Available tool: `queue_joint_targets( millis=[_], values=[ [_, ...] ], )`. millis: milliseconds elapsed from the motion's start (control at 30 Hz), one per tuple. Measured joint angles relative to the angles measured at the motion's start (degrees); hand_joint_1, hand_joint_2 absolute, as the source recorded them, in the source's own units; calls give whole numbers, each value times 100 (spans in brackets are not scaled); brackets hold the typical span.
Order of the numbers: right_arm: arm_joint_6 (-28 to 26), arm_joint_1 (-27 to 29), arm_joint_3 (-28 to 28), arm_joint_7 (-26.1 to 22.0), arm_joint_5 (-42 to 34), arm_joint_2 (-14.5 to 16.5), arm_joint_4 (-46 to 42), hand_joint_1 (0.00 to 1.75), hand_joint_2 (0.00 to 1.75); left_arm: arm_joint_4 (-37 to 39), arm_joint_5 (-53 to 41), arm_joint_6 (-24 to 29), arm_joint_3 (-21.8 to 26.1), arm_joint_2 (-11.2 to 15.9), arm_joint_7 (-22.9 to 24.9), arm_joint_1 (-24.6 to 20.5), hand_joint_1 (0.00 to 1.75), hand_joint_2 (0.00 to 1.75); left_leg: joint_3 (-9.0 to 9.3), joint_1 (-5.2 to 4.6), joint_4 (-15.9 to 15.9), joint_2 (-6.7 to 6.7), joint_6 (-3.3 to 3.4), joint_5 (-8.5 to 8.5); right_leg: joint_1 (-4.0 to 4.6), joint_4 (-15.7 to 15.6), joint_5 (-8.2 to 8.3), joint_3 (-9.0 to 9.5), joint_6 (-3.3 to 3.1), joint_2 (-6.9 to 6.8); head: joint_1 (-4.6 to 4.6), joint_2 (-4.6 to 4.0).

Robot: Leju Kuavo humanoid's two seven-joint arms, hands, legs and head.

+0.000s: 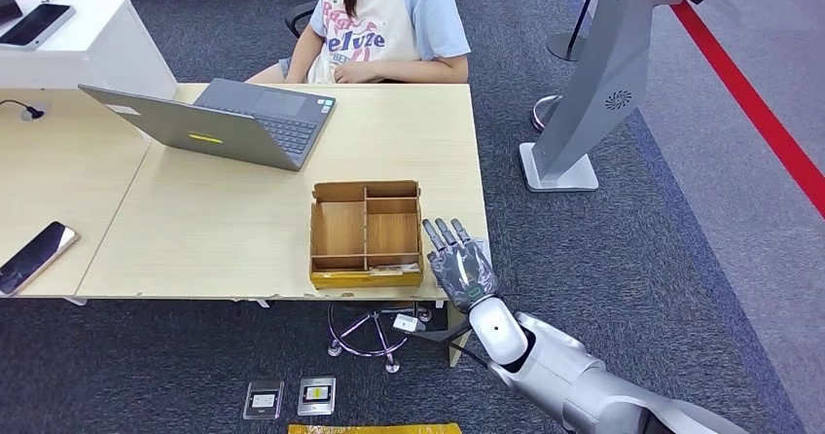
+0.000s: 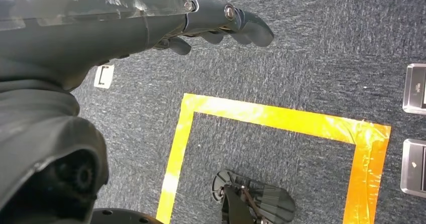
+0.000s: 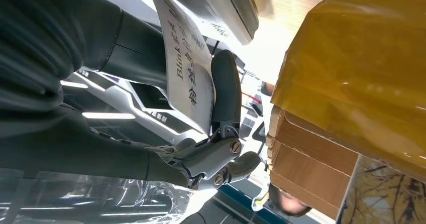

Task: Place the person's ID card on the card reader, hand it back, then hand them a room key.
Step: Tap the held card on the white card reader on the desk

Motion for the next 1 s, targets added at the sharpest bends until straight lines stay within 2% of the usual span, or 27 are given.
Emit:
queue_joint_targets(
  millis=[267, 433, 733, 1000],
  values=[
    [148, -136, 0, 98, 119, -14, 52, 175, 175, -1, -34, 0, 10, -2, 0, 15, 0, 0, 1, 0, 0, 0, 0, 0, 0, 0, 0, 0, 0, 1, 0, -1],
    [314, -330, -5, 319, 304, -88, 22, 175, 175, 0, -79, 0, 48, -2, 0, 35, 0, 0, 2, 0, 1, 0, 1, 1, -1, 0, 1, 0, 0, 1, 0, -1],
    [375, -690, -179, 838, 585, -474, -436, 175, 175, 2, -238, 0, 101, -1, 58, 51, 0, 0, 2, -1, 2, 0, 1, 1, -2, 0, 1, -1, 1, 1, -1, 0],
    [353, -847, -504, 993, 744, -824, -1093, 175, 175, 2, -358, 0, 101, -2, 102, 39, 0, 0, 3, -1, 2, 0, 1, 1, -2, 0, 1, -1, 1, 1, 0, -1]
  ],
)
